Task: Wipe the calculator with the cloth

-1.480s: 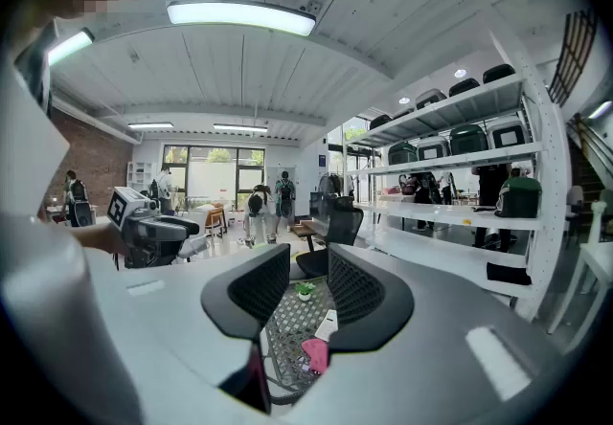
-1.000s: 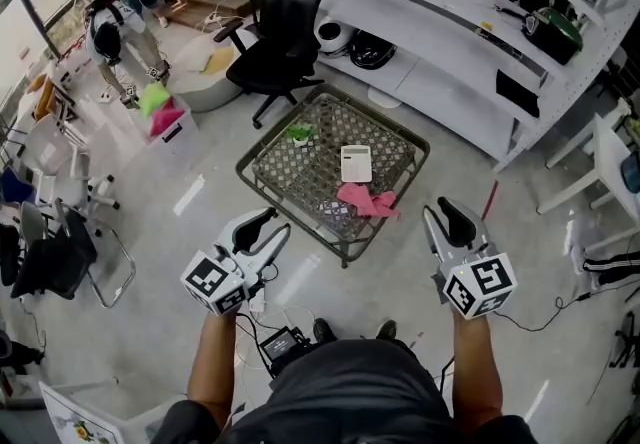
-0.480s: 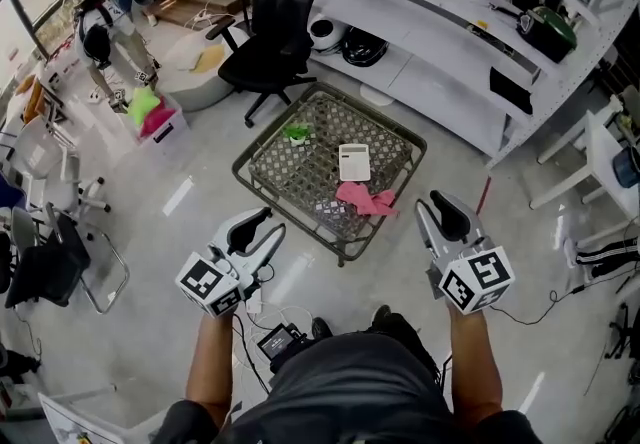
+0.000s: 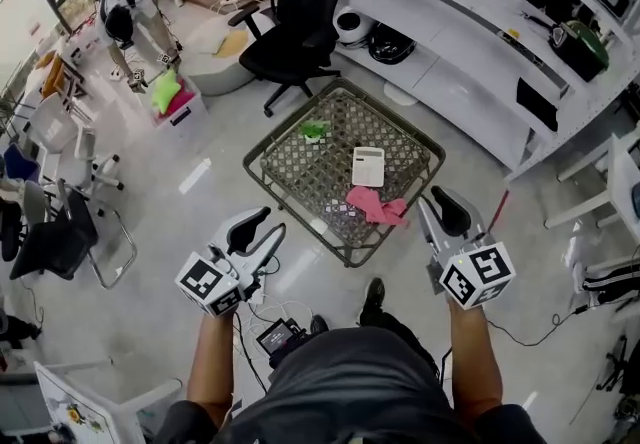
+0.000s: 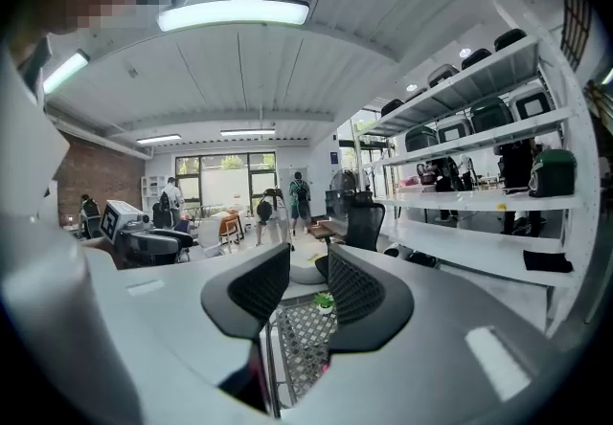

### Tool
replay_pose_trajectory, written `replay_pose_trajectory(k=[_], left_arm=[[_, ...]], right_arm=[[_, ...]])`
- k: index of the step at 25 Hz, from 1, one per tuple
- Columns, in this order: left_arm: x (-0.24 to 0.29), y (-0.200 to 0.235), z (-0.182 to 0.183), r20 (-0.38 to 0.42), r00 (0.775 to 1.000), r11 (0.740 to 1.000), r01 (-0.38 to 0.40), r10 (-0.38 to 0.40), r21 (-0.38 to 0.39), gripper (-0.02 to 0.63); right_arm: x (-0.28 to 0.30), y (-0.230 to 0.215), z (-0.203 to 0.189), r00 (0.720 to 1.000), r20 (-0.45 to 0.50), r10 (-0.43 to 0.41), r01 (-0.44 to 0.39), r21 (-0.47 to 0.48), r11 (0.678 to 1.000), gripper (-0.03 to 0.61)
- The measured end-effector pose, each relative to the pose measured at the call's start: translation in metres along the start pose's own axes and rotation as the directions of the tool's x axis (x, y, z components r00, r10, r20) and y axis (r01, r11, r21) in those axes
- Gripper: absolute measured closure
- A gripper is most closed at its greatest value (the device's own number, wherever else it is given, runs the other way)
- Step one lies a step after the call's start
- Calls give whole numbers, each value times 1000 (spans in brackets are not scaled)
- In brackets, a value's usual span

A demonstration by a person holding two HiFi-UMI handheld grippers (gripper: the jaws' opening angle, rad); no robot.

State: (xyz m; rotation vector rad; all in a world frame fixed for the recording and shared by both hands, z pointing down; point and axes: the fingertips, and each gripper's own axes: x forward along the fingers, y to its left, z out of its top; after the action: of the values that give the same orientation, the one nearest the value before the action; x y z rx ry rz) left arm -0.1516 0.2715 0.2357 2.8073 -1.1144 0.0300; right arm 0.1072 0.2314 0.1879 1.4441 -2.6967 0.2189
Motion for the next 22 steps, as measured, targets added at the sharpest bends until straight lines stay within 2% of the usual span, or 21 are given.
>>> replay_pose_trajectory(k=[11,22], left_arm=[[57,-14,6,-40,994,995,-101,100,-20,445],[73,-7,-2,-71,972,973,-228,226,-30,445]], right_arm=[[38,-68,-9,992,-21,122,-122,21,992,474],[76,-94,-8,972,-35,231,-230,33,973,475]])
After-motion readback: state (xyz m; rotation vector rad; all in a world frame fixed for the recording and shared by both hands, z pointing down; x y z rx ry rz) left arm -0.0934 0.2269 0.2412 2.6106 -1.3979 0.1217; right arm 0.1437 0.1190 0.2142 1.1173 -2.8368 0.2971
